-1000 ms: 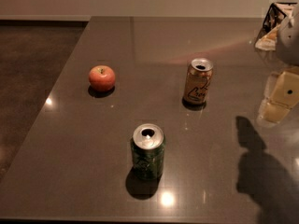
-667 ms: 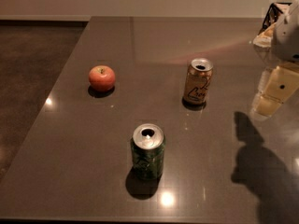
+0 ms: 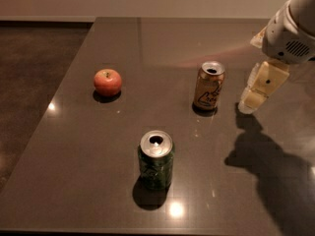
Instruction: Move orange can near green can
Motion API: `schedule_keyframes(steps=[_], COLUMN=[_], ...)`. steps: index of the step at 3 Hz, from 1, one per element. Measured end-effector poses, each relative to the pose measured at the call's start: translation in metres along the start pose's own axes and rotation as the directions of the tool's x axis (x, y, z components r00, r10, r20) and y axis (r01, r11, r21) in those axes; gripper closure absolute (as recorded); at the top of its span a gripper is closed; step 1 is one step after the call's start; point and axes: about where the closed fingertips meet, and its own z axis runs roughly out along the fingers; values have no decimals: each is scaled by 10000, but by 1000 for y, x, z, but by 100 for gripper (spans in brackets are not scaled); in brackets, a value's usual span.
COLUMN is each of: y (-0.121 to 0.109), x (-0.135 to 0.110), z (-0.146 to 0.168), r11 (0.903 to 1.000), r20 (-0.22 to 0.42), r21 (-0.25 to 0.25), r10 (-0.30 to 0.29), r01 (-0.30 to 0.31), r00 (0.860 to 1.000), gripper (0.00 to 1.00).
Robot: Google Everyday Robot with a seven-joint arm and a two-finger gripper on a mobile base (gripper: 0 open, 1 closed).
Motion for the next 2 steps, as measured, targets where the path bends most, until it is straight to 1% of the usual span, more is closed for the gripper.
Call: schedule_keyframes(steps=[1, 2], y=[-10, -17], x=[-17, -29], z=[22, 40], r11=[9992, 9965], r20=[644, 1335], r21=[-270, -597], r10=[306, 655], r01=[-290, -579], r00=[9975, 9889], gripper=[0, 0])
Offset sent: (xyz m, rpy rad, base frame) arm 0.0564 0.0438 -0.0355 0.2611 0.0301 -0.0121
